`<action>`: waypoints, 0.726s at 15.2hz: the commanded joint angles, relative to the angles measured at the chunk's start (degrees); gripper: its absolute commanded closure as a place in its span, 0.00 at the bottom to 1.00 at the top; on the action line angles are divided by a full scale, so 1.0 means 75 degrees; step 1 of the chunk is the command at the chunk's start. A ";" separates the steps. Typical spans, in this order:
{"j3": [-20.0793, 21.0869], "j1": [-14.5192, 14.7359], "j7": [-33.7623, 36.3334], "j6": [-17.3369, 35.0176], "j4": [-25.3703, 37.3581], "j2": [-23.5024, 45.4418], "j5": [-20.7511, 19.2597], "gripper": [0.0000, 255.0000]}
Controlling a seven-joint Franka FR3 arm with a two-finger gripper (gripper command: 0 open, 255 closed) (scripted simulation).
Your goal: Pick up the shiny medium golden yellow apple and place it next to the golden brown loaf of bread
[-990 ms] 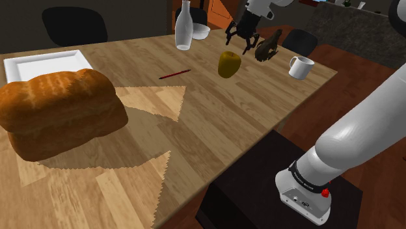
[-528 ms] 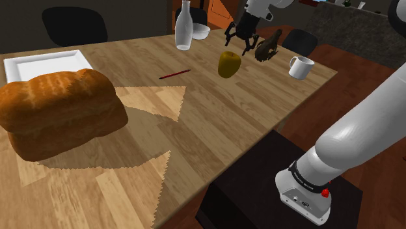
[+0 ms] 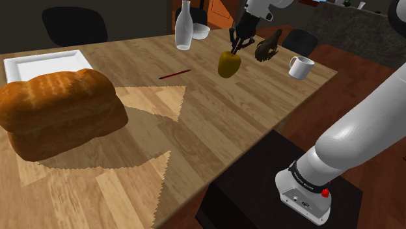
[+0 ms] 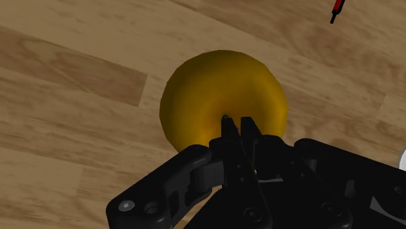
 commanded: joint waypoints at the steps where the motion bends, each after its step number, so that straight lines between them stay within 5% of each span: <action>1: 0.0001 0.0000 0.0000 -0.0001 -0.0001 0.0001 0.0000 1.00; 11: -0.0013 -0.0013 0.0165 -0.0787 0.0744 -0.0056 -0.0060 1.00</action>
